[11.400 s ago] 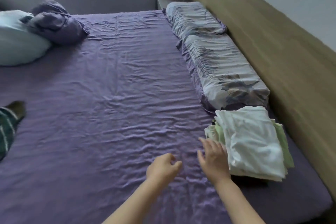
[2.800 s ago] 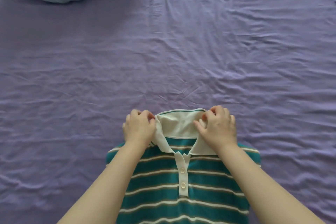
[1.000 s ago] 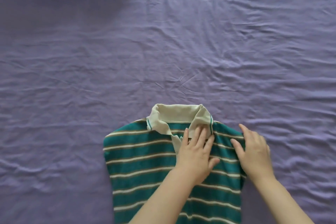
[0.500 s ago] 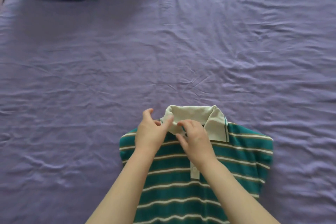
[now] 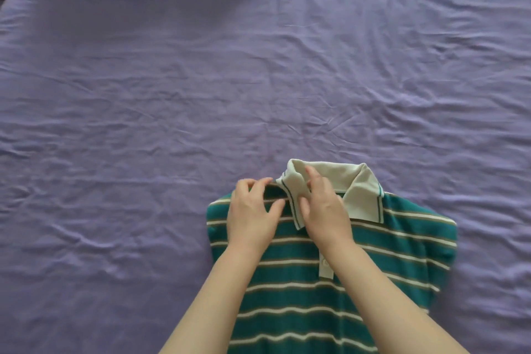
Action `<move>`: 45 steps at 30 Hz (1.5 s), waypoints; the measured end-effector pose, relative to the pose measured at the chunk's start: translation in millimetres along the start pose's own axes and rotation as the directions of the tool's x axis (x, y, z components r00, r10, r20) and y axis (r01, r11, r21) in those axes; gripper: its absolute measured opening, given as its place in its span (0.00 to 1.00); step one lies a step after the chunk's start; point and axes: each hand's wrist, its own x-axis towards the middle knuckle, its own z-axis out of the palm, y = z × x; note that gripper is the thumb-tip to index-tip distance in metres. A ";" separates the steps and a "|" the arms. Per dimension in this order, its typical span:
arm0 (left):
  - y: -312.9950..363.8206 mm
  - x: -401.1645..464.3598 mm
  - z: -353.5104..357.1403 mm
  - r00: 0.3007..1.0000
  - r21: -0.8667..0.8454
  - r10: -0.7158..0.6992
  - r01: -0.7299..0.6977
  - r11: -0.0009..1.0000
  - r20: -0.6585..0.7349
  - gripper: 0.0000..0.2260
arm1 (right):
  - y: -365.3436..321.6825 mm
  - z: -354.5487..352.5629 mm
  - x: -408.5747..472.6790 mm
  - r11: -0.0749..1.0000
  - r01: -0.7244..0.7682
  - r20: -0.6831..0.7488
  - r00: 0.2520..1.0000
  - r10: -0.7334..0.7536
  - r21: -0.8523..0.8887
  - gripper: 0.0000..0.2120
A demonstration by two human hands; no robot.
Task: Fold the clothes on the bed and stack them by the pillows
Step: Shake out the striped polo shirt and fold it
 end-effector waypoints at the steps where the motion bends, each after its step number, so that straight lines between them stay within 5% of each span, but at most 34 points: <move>1: -8.0 -1.0 -3.8 0.998 0.027 0.028 -0.026 0.999 -0.053 0.20 | 0.2 0.5 1.3 0.998 -0.008 -0.034 0.999 0.006 -0.066 0.26; 5: -40.3 1.5 -17.8 0.995 0.149 -0.041 0.055 0.987 -0.092 0.17 | -3.7 3.4 0.7 0.933 0.263 -0.214 0.924 -0.317 -0.247 0.21; 7: -51.2 5.4 -23.9 0.990 0.120 -0.138 0.140 0.983 -0.024 0.18 | -2.2 7.7 3.1 0.855 0.397 -0.086 0.890 -0.447 -0.333 0.18; 11: -63.0 10.4 -32.5 0.977 0.141 -0.194 0.181 0.973 0.085 0.20 | 10.7 16.2 7.1 0.876 0.266 0.161 0.962 -0.219 -0.402 0.26; 18: -64.9 11.3 -42.3 0.925 -0.082 -0.353 0.366 0.927 0.138 0.15 | 11.9 29.1 2.7 0.792 0.315 0.317 0.934 -0.163 -0.523 0.32; 21: -59.7 9.3 -44.9 0.928 -0.233 -0.323 0.360 0.903 0.183 0.18 | 6.6 19.8 -6.4 0.810 0.313 0.250 0.945 -0.211 -0.496 0.31; 25: -56.0 4.1 -48.0 0.905 -0.423 -0.310 0.412 0.807 0.292 0.33 | 1.5 19.6 -57.4 0.848 0.371 0.097 0.927 -0.362 -0.378 0.25; 32: -67.2 5.2 -42.8 0.988 -0.160 -0.146 0.138 0.977 -0.039 0.26 | -3.2 45.8 -82.8 0.782 0.444 0.455 0.859 -0.234 -0.438 0.26; 38: -66.8 -15.5 -26.8 0.955 -0.059 -0.245 0.238 0.969 -0.170 0.34 | 44.6 0.9 -108.3 0.734 0.480 0.411 0.862 -0.296 -0.480 0.29; 40: -59.5 -46.2 -16.2 0.965 0.154 -0.127 0.165 0.974 -0.230 0.35 | 61.0 -8.5 -133.0 0.719 0.516 0.410 0.846 -0.341 -0.466 0.30; 43: -45.0 -111.2 11.0 0.974 0.317 0.198 -0.154 0.936 -0.113 0.30 | 79.2 -14.1 -177.7 0.709 0.547 0.439 0.823 -0.360 -0.444 0.30; 45: -41.6 -159.3 32.4 0.960 0.345 0.278 -0.256 0.903 -0.015 0.26 | 90.4 -15.2 -209.2 0.740 0.518 0.442 0.835 -0.328 -0.429 0.28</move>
